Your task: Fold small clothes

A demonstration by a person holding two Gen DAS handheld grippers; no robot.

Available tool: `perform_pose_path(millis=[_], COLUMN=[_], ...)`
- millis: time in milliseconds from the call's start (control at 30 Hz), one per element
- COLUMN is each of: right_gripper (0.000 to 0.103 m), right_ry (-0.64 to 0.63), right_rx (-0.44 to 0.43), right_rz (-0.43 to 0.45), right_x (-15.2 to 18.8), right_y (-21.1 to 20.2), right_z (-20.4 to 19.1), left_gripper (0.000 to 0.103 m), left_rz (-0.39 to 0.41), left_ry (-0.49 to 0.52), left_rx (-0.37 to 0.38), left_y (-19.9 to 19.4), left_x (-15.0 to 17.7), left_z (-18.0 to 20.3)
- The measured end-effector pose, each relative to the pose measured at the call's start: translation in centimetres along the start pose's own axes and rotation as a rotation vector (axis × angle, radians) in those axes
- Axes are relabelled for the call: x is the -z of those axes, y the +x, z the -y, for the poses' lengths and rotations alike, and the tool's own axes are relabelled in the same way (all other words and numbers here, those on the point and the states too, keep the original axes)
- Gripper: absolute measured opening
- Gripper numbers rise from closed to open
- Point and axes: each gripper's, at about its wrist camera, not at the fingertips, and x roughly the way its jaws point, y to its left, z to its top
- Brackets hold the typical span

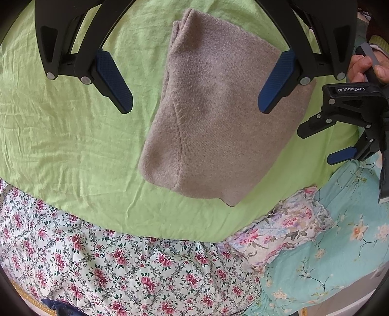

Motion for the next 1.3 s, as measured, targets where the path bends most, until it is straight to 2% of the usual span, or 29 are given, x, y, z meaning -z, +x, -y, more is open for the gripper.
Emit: perform_pose_path(millis=[1000,1167,1300], right_gripper=[0.103,0.103,0.103], right_ry=[0.013,0.029,0.038], right_rx=[-0.009,0.0,-0.011], right_rz=[-0.005,-0.017,-0.012], right_x=[-0.4,-0.1,0.0], right_y=[0.8,1.4,1.2], right_z=[0.8,1.0,1.3], left_gripper=[0.102,0.102,0.102], left_rz=[-0.001,-0.021,-0.001], left_ry=[-0.006,-0.018,-0.005], left_rx=[-0.023,-0.017,-0.032], left_y=[0.9,1.1,0.6], left_x=[-0.6,-0.5,-0.2], left_z=[0.7,0.9,1.2])
